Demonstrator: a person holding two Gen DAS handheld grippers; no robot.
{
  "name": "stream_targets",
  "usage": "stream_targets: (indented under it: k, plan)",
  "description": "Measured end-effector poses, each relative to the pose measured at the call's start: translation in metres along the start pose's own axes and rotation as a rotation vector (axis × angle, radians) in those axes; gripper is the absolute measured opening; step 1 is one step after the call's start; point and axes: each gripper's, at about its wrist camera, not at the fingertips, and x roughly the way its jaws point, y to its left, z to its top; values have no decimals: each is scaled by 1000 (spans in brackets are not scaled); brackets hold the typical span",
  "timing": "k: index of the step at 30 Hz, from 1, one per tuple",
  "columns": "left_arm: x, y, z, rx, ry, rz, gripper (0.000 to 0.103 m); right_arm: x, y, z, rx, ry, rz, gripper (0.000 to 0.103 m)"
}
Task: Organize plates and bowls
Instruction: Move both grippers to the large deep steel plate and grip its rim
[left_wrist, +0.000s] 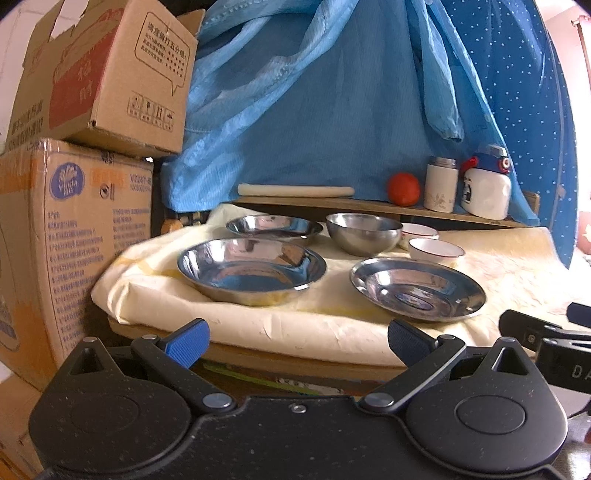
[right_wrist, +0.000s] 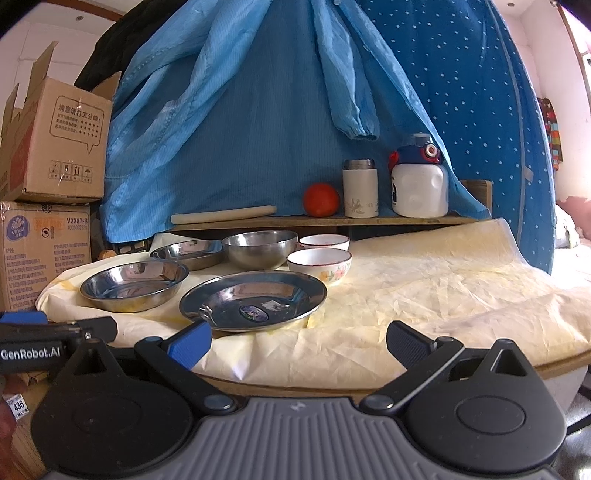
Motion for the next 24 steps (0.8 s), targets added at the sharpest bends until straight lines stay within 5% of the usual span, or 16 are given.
stream_targets:
  k: [13,24]
  plan:
    - [43,25,42,-39,-10,97,102,45,-5,31,-79,4,71,103]
    - [101,62,67,-54,79,166,102,106,4,63,-165,54,190,103]
